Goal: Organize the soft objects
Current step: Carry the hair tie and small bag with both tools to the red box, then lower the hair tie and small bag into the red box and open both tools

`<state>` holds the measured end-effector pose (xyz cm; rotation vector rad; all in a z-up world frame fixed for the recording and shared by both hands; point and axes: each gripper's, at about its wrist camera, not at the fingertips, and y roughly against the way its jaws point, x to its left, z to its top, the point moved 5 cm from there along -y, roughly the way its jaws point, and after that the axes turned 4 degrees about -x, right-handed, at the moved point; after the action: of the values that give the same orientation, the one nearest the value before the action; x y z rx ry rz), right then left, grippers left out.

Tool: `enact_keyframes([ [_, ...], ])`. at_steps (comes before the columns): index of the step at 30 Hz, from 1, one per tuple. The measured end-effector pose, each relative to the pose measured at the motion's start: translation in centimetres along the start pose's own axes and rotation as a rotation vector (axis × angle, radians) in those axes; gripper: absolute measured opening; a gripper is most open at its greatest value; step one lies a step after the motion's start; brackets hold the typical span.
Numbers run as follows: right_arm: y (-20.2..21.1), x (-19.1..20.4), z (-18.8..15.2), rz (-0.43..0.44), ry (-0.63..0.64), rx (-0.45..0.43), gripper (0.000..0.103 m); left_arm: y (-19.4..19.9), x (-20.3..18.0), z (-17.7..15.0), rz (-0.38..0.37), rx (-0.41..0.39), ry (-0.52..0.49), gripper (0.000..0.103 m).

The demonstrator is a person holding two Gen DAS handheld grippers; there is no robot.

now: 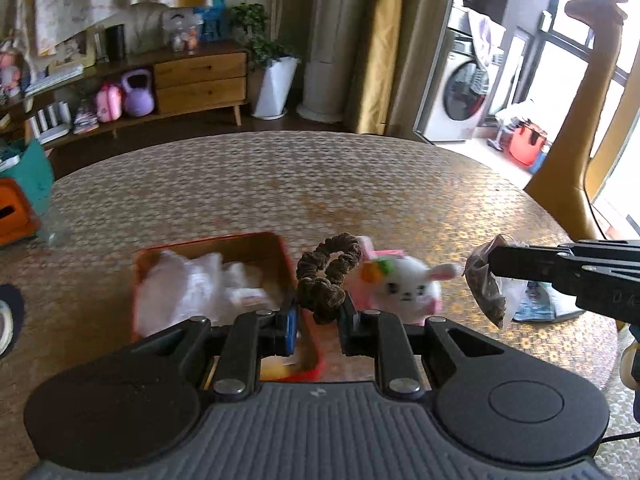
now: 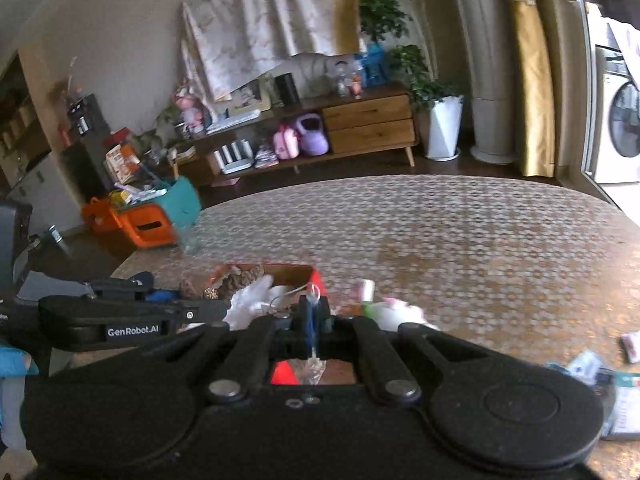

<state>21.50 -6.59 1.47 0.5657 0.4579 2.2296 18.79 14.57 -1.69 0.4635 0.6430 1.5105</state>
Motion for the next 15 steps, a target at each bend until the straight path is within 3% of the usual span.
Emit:
enact_keyframes([
  [15, -9.4, 5.3, -0.5, 0.024, 0.03, 0.069, 0.001, -3.3, 8.4, -2.7, 0.065, 0.08, 0.03, 0.019],
])
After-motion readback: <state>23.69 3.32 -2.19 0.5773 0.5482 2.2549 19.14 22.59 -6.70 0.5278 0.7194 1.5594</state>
